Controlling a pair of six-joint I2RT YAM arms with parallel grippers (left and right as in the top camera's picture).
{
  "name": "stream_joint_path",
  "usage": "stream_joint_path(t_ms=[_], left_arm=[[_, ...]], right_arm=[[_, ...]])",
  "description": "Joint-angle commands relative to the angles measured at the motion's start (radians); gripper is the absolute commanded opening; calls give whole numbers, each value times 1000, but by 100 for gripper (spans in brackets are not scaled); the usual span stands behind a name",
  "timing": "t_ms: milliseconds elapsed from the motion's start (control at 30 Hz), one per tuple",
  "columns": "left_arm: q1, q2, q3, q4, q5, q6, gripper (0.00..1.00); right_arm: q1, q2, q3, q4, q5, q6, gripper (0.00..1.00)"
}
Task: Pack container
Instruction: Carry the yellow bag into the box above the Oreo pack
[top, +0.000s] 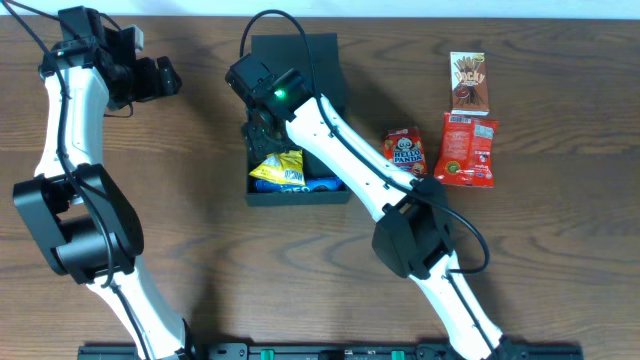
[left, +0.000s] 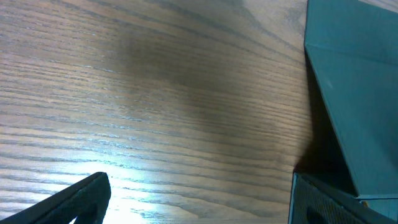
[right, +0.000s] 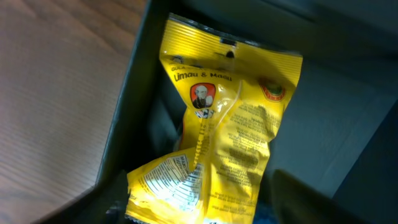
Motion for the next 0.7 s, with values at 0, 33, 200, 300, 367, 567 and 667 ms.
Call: stream_joint_path(t_ms=[0,33,200,300,367,567,667], left_arm=[[0,-27,7,-5,7,-12,95],[0,-27,7,-8,7,-12,95],[0,-27,7,-12,7,-12,95],[0,-27,7,-13,7,-12,95],[0,-27,7,-12,6,-23,95],[0,-27,7,-12,7,-24,95],[0,-27,7,-12,6,-29,95]], right_arm=[[-11,-4,11,-2,4,-27,77],[-16,-4,21,-9,3,-35,56],[-45,-4,62,-83,-93,-187,1],[-52,-2,42,-102,-233,-285,1],[-51,-1,4,-85,-235,-296,1],[-49,0,-148,23,-304,-348,1],[-44,0,-233,79,-307,-355,1]])
